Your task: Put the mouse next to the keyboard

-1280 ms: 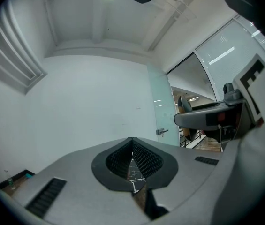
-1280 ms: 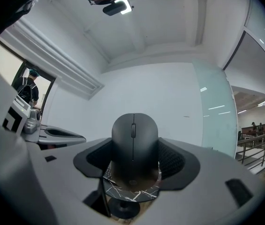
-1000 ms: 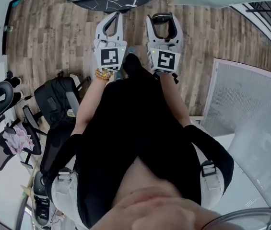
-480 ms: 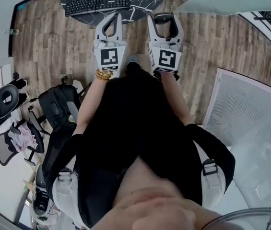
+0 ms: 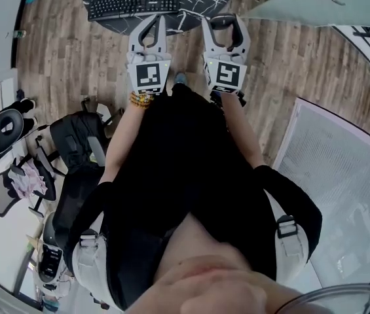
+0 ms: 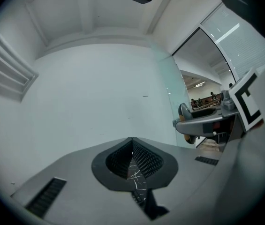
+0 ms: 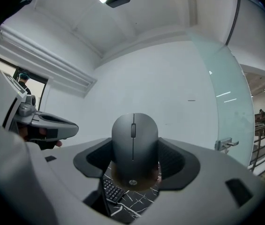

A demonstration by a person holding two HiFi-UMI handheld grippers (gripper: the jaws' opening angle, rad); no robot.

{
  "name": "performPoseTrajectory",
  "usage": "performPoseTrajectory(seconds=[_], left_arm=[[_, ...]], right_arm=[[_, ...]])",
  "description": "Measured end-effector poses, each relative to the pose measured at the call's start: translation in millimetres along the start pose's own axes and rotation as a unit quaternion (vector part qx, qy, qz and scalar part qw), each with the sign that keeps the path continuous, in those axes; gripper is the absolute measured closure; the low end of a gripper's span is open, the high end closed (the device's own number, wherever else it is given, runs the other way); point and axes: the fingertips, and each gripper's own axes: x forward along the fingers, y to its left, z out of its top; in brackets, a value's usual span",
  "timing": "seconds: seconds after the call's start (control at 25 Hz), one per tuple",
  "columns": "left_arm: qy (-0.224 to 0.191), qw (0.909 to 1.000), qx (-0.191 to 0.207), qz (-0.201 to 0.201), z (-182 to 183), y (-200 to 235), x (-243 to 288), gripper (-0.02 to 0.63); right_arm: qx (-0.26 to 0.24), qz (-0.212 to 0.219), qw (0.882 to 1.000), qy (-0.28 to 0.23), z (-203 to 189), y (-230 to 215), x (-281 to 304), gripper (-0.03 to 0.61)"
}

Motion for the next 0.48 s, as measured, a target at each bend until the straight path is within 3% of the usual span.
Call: performPoseTrajectory(seconds=[0.24, 0.48], left_arm=[[0.006, 0.9999, -0.015, -0.004, -17.9, 26.6, 40.6, 0.6], [-0.024, 0.9993, -0.02, -0.02, -2.1, 38.1, 79.2, 0.6]], right_arm=[[-0.011, -0.014, 1.0, 0.012, -10.6, -6.6, 42.9, 0.295], [-0.027, -0.03, 0.999, -0.003, 9.7, -18.4, 70.5, 0.295]])
